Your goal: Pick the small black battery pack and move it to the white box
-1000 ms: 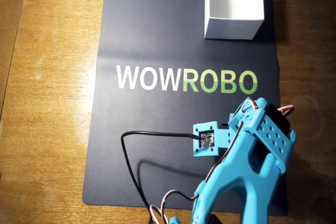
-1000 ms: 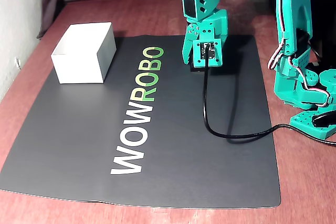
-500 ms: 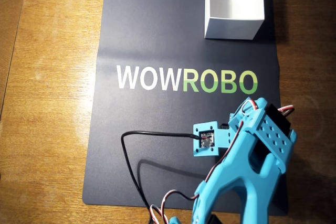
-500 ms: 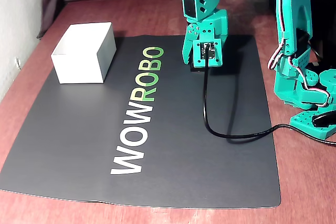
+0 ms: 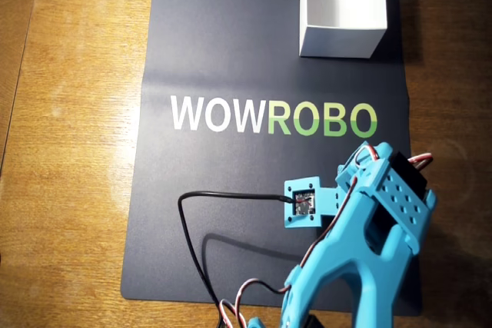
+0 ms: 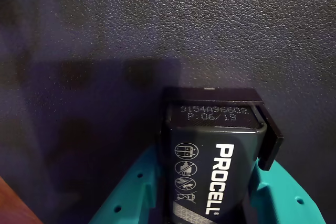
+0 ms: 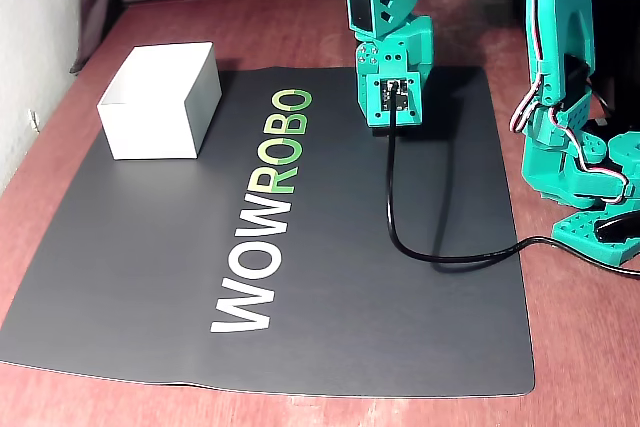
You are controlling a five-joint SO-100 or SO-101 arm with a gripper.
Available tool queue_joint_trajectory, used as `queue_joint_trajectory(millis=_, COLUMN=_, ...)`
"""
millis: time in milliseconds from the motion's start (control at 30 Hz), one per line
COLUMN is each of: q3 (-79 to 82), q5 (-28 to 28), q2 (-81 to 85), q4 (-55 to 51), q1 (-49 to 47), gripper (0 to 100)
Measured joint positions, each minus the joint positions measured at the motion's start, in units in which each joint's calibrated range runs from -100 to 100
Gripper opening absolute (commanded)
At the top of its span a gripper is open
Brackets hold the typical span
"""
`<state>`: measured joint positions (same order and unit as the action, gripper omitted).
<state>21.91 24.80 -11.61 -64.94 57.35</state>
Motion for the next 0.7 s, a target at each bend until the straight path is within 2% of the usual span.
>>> queue_joint_trajectory(millis=700, q3=0.2, q5=4.3, q2=-0.2, q4=-0.1, q1=1.1, gripper=9)
